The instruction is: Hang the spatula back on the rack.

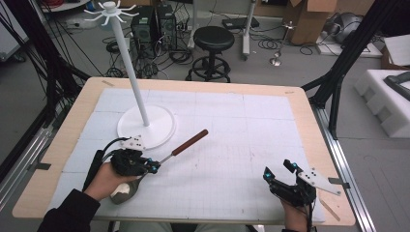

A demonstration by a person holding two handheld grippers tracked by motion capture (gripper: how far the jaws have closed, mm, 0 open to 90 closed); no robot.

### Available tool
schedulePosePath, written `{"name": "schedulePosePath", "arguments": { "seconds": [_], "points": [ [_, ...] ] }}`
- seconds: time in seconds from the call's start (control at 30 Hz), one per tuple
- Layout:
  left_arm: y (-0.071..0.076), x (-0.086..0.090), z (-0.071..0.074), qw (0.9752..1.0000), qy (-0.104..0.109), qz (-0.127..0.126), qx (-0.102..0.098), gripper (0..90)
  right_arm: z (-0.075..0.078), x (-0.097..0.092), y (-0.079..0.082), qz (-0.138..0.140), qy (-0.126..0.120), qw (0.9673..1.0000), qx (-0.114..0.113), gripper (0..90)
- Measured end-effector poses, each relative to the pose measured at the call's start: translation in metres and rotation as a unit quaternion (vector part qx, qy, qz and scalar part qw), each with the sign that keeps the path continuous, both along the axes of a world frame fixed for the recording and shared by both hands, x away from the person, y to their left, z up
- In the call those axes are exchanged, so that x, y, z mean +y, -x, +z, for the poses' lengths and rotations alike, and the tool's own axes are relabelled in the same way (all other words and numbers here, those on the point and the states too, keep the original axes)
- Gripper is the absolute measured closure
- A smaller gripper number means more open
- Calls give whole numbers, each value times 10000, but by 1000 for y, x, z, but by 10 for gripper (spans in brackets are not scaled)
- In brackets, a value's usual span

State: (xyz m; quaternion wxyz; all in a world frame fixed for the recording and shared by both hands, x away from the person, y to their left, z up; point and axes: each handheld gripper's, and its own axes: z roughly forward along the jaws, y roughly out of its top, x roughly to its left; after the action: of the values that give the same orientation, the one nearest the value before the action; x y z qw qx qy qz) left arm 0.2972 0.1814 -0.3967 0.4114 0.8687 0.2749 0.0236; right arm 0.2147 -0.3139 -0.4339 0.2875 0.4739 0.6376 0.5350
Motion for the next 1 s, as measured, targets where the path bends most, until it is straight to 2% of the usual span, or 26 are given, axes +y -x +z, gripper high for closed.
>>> {"name": "schedulePosePath", "arguments": {
  "seconds": [0.13, 0.27, 0.4, 0.53, 0.63, 0.73, 0.83, 1.0],
  "points": [
    [3, 9, 7, 9994, 277, 172, -69, 842, 0, 1, 0, 14, -12, 10000, 16, 182],
    [8, 17, 14, 9980, 467, 317, -270, 841, 1, 2, 0, 53, -23, 10000, 4, 183],
    [16, 19, 20, 9961, 634, 356, -490, 841, 4, 5, -3, 148, -297, 9994, -70, 183],
    [24, 19, 24, 9926, 941, 352, -689, 841, 13, 14, -7, 419, -411, 9982, -146, 184],
    [30, 18, 26, 9886, 1206, 273, -855, 841, 21, 25, -10, 739, -439, 9961, -196, 186],
    [33, 17, 27, 9845, 1432, 134, -1007, 841, 30, 37, -14, 1136, -427, 9923, -265, 186],
    [36, 14, 28, 9807, 1574, -5, -1162, 841, 39, 53, -19, 1570, -418, 9863, -300, 186],
    [40, 10, 27, 9742, 1814, -199, -1329, 840, 55, 80, -27, 2301, -397, 9717, -352, 209]
  ]
}}
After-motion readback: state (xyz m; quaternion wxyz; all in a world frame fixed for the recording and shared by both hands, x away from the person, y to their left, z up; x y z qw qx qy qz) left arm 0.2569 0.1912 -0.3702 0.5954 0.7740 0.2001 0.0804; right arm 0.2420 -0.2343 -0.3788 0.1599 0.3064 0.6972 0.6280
